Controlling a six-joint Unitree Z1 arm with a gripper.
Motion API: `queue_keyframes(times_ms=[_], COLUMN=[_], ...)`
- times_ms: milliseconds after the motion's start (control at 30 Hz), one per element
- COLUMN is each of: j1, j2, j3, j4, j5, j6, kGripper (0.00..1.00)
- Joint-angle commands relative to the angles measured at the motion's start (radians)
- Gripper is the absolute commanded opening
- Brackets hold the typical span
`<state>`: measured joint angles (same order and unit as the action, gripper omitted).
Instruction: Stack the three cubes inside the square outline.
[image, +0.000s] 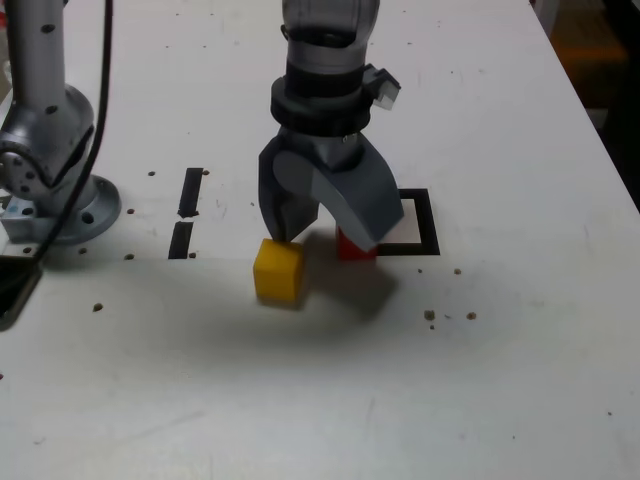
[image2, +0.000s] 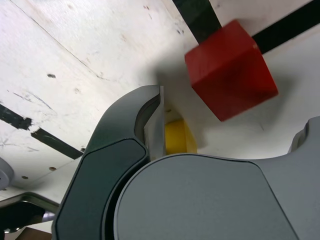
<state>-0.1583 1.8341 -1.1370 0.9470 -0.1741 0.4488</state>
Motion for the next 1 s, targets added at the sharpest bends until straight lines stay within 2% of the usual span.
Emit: queue_keyframes(times_ms=[0, 200, 500, 967], j1=[-0.004, 0.040, 0.053, 0.053], j2=[-0.008, 0.001, 0.033, 0.059], j3=[-0.003, -0.026, -0.040, -0.068], j4=[-0.002, -0.001, 0.040, 0.045], j5=[-0.003, 0.006, 0.067, 0.100], j6=[-0.007, -0.114, -0.342, -0.392], kGripper=[1.00, 1.00, 1.00, 0.99])
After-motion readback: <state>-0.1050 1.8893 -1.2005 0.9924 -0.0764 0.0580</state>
